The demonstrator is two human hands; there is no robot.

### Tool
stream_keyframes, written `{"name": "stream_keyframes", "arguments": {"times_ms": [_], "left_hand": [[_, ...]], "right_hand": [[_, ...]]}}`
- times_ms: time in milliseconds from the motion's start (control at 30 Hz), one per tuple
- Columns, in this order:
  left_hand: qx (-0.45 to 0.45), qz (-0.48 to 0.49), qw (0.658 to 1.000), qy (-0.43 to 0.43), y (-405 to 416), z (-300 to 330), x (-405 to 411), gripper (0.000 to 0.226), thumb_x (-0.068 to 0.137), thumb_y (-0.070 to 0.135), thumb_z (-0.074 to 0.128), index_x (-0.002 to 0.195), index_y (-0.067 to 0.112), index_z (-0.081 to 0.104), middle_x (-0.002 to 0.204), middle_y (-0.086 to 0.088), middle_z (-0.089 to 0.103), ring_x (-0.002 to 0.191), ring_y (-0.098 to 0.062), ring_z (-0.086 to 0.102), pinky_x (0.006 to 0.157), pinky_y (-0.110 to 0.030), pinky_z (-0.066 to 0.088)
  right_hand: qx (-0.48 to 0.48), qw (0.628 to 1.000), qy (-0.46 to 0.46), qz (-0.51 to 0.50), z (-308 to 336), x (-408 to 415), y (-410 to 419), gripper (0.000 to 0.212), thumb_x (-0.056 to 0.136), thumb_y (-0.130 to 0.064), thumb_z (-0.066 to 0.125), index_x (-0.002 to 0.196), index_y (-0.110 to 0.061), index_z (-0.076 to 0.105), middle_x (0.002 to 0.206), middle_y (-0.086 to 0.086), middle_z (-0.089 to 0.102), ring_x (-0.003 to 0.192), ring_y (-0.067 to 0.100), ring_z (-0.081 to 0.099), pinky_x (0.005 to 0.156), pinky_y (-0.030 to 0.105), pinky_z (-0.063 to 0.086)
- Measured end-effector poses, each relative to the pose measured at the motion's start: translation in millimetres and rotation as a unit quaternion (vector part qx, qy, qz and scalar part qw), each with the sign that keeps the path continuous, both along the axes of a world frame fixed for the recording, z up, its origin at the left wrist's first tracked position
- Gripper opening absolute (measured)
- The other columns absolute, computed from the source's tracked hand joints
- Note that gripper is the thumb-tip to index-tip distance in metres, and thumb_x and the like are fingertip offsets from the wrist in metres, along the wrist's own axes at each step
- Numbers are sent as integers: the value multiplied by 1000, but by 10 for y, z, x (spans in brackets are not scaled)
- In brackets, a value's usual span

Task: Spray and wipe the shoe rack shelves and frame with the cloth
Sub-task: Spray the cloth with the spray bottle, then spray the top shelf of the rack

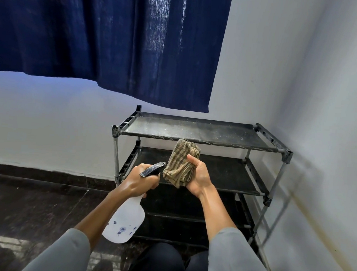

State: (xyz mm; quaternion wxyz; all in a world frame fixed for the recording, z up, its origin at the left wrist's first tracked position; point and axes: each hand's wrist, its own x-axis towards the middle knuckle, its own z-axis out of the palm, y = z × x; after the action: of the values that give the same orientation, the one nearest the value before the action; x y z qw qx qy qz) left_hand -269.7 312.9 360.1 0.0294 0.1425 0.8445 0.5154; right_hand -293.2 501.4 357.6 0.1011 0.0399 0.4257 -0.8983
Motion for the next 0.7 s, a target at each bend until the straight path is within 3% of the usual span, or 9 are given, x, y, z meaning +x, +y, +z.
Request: {"name": "stream_keyframes", "arguments": {"times_ms": [200, 333, 433, 567, 700], "left_hand": [[13, 64, 998, 18, 29, 99, 24, 23, 80, 1, 52, 58, 8, 52, 54, -9, 52, 51, -22, 50, 47, -26, 43], [79, 131, 988, -5, -120, 323, -74, 18, 85, 5, 54, 69, 7, 61, 63, -7, 62, 57, -15, 57, 48, -21, 45], [124, 156, 979, -51, -287, 556, -199, 13, 78, 4, 50, 69, 6, 59, 65, -10, 60, 57, -18, 55, 45, -24, 44], [92, 177, 977, -78, -347, 804, -403, 18, 70, 1, 47, 55, 7, 54, 57, -11, 56, 50, -20, 51, 43, -24, 40], [66, 221, 970, -79, -328, 873, -600, 10, 72, 5, 50, 64, 5, 56, 53, -9, 55, 47, -20, 50, 45, -24, 44]], "right_hand": [[12, 1000, 6, 11, 113, -17, -122, 43, 99, -25, 40, 130, 2, 50, 127, 23, 58, 118, 36, 55, 101, 51, 42], [-3, 1000, 21, -4, 302, -45, -57, 40, 98, -26, 43, 128, 1, 51, 120, 21, 63, 110, 34, 61, 91, 48, 49], [-8, 998, 39, -41, 502, -76, 163, 37, 97, -25, 46, 127, -3, 51, 115, 19, 66, 105, 32, 64, 84, 48, 52], [5, 994, 56, -90, 766, -111, 502, 36, 96, -25, 48, 126, -5, 53, 113, 16, 67, 102, 30, 65, 74, 46, 54], [29, 991, 64, -112, 924, -148, 789, 37, 97, -23, 46, 128, -4, 52, 117, 17, 66, 105, 31, 64, 80, 47, 52]]}}
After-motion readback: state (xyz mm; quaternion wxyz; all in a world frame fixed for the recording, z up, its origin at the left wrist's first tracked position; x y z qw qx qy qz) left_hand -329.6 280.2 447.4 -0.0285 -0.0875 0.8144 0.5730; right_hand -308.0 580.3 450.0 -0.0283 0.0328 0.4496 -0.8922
